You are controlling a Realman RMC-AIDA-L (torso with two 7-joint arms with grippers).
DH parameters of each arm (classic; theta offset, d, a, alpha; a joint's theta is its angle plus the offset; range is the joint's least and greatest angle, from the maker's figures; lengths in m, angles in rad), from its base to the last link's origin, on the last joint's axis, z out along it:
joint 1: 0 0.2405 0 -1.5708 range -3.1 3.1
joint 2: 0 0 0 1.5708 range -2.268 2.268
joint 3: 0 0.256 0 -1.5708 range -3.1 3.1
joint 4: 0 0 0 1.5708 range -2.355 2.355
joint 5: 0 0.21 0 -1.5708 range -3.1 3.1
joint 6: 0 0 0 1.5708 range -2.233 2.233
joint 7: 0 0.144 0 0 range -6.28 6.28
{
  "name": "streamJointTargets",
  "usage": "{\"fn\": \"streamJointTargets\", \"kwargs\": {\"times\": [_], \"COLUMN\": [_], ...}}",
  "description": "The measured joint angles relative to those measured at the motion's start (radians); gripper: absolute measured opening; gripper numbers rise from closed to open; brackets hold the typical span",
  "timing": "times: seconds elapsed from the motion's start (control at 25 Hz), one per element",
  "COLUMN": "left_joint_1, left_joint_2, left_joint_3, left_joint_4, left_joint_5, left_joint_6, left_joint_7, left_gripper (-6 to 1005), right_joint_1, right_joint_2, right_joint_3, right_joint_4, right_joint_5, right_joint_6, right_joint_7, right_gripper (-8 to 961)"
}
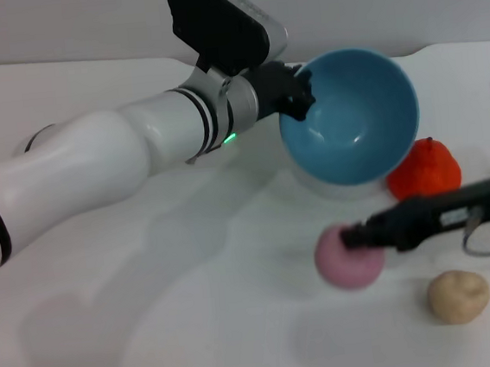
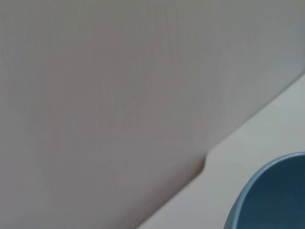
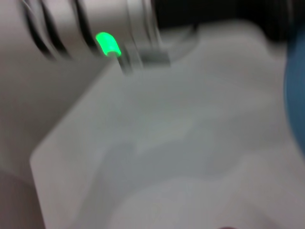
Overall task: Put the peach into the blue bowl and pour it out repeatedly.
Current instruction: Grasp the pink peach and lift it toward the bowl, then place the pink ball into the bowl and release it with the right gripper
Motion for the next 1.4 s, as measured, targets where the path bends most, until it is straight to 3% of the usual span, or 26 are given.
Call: {"fn": "streamJointTargets", "kwargs": {"times": [0.16, 0.36, 0.52, 0.68, 1.04, 1.4], "left_joint_1": [-0.002, -0.035, -0.085, -0.11, -0.138, -0.16], "left_joint_2": [0.003, 0.008, 0.005, 0.0, 0.001, 0.0], "left_joint_3": [-0.026, -0.101, -0.122, -0.118, -0.138, -0.15], "left_joint_4": [0.0, -0.007, -0.023, -0.007, 0.048, 0.112], "left_joint_5": [0.004, 0.052, 0.269, 0.455, 0.492, 0.5], "left_joint_6": [0.089, 0.276, 0.38, 0.442, 0.56, 0.637], "left_joint_7": [-0.043, -0.105, -0.296, -0.465, -0.518, -0.524], "left_gripper": [-1, 0, 0, 0, -1, -2], "right_joint_1": [-0.07, -0.082, -0.069, -0.048, -0.021, -0.006], "right_joint_2": [0.001, 0.002, 0.0, -0.002, -0.002, 0.0], "right_joint_3": [0.019, 0.097, 0.125, 0.127, 0.111, 0.093], "right_joint_4": [-0.222, -0.342, -0.384, -0.385, -0.273, -0.225], "right_joint_5": [0.038, 0.04, 0.04, 0.039, -0.047, -0.047], "right_joint_6": [-0.077, -0.158, -0.177, -0.163, 0.022, 0.093], "right_joint_7": [0.066, 0.097, 0.1, 0.102, 0.111, 0.103], "right_gripper": [53, 64, 73, 81, 101, 121]}}
